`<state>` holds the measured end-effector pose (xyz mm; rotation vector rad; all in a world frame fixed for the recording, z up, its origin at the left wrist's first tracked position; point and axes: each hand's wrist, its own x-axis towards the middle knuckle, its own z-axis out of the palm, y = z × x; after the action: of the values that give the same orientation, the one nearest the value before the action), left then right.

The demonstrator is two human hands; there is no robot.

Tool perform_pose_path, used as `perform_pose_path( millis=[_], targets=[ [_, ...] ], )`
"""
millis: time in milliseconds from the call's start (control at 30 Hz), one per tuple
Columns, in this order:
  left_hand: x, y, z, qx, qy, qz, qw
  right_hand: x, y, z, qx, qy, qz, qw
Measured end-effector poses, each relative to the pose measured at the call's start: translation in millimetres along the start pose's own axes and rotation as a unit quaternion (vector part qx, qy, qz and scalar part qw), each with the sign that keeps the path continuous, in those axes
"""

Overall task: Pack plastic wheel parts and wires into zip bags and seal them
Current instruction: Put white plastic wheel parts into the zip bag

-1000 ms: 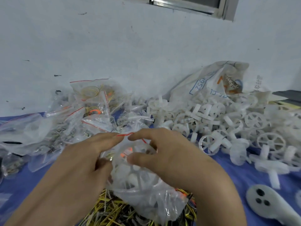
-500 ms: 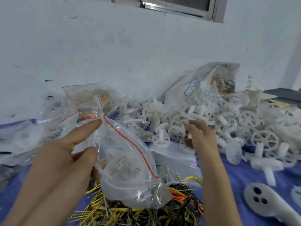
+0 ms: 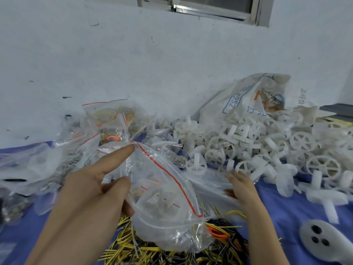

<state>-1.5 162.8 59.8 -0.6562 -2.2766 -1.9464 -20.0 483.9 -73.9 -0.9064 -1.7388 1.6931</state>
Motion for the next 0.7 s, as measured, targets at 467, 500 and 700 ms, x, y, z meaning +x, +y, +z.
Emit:
perform_pose_path(
  millis=[467,500,700],
  targets=[
    [-2.5,8.0,13.7,0.035,0.03,-0.018,0.999,-160.2,-163.5,17.0,0.42,-0.369,-0.148,0.816],
    [3.5,1.8,13.6,0.038,0.023,-0.028,0.999,-169.6,-165.7,20.1,0.42,-0.41,-0.15,0.795],
    [13.9,13.0,6.2,-0.022,-0.028,0.023,0.999,-175.9,-155.6,37.1,0.206,-0.392,-0.095,0.892]
  ],
)
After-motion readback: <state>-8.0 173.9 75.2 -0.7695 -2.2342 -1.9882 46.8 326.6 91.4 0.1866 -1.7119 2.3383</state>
